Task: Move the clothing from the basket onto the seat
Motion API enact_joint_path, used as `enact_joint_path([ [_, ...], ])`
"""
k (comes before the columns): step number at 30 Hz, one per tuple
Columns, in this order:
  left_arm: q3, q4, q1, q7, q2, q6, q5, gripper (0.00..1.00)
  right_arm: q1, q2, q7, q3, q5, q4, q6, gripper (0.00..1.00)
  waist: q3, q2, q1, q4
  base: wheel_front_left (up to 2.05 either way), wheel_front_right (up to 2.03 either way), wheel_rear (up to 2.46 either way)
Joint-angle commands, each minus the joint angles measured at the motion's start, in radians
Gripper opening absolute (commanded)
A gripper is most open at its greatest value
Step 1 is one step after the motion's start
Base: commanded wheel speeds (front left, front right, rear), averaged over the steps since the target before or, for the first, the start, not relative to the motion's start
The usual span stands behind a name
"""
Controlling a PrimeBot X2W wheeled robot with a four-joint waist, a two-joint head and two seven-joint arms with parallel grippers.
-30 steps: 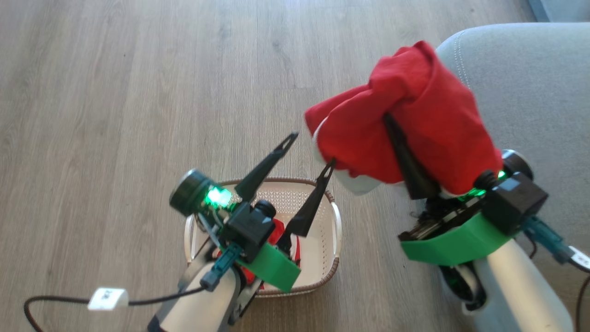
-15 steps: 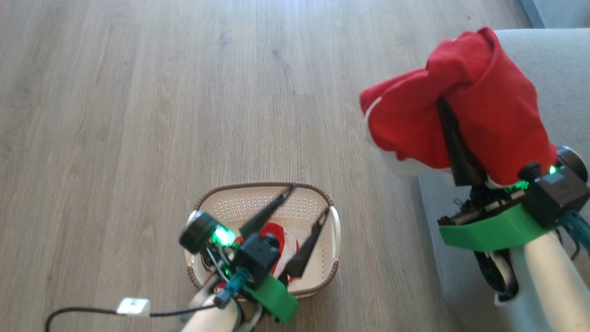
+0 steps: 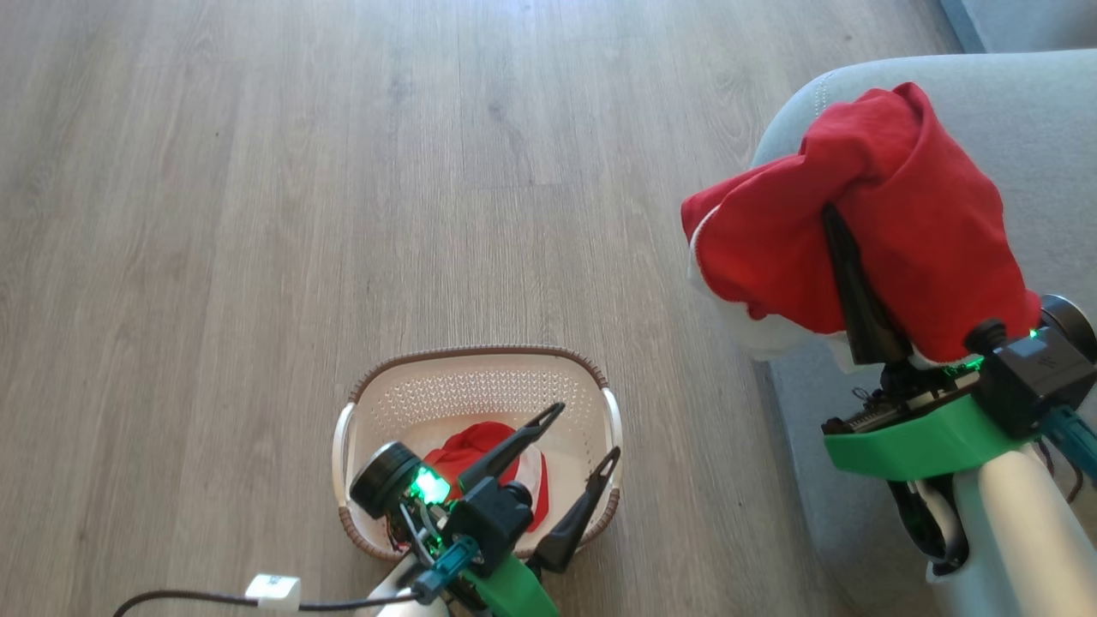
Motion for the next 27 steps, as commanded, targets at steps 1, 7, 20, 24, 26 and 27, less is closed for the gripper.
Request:
enact_joint_path([
  [1, 0.034, -0.029, -0.026, -0.005, 0.0, 0.003, 0.002, 1.0, -0.009, -0.006, -0.009, 0.008, -0.007, -0.032, 0.0, 0.0, 0.0, 0.0, 0.0, -0.002, 0.0, 0.0, 0.0],
  [7, 0.041, -0.034, -0.028, -0.005, -0.002, 0.005, 0.003, 1.0, -0.009, -0.009, -0.009, 0.003, -0.012, -0.034, 0.0, 0.0, 0.0, 0.0, 0.0, -0.026, 0.0, 0.0, 0.0],
  [20, 0.032, -0.061, -0.051, -0.005, -0.001, -0.003, 0.009, 1.0, -0.004, -0.004, -0.009, -0.052, -0.036, -0.043, 0.0, 0.0, 0.045, 0.0, 0.0, -0.198, 0.0, 0.0, 0.0],
  [24, 0.029, -0.07, -0.057, -0.005, 0.003, -0.003, 0.01, 1.0, 0.002, 0.008, -0.009, -0.062, -0.042, -0.046, 0.0, 0.0, 0.06, 0.0, 0.0, -0.273, 0.0, 0.0, 0.0],
  [26, 0.029, -0.072, -0.059, -0.005, 0.005, -0.003, 0.011, 1.0, 0.002, 0.012, -0.009, -0.062, -0.044, -0.046, 0.0, 0.0, 0.063, 0.0, 0.0, -0.295, 0.0, 0.0, 0.0],
  [27, 0.026, -0.073, -0.06, -0.005, 0.006, -0.004, 0.012, 1.0, 0.005, 0.015, -0.009, -0.066, -0.045, -0.047, 0.0, 0.0, 0.065, 0.0, 0.0, -0.313, 0.0, 0.0, 0.0],
])
